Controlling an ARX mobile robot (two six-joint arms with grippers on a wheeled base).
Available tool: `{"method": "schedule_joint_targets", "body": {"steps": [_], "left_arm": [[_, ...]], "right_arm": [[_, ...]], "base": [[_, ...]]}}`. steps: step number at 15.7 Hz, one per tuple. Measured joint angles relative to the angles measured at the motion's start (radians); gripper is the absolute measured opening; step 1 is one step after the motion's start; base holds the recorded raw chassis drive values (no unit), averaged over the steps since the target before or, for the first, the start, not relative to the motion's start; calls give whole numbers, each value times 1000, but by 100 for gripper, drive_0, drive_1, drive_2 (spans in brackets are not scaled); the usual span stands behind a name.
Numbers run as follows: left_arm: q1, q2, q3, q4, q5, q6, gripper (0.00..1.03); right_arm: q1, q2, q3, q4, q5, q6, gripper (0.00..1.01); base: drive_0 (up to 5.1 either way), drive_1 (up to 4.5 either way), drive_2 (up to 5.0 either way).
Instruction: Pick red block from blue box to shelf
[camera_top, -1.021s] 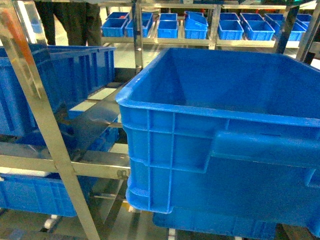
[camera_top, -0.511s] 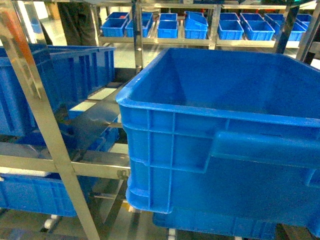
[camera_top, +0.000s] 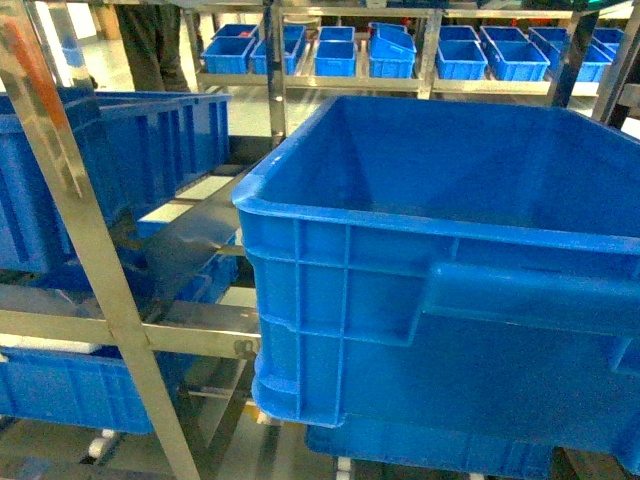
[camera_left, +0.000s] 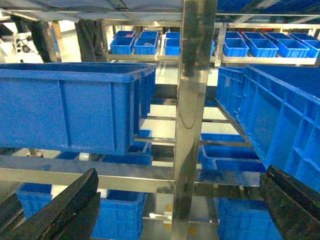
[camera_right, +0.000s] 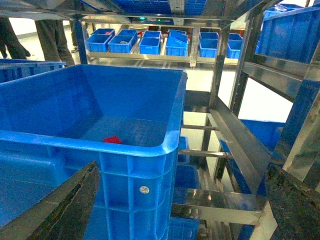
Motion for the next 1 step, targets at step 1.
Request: {"method": "schedule_joint_targets", "body": {"steps": [1], "left_arm": [[0, 0, 0, 0, 0, 0, 98]], "right_arm": [[0, 0, 0, 0, 0, 0, 98]], "base": [[0, 0, 0]]}}
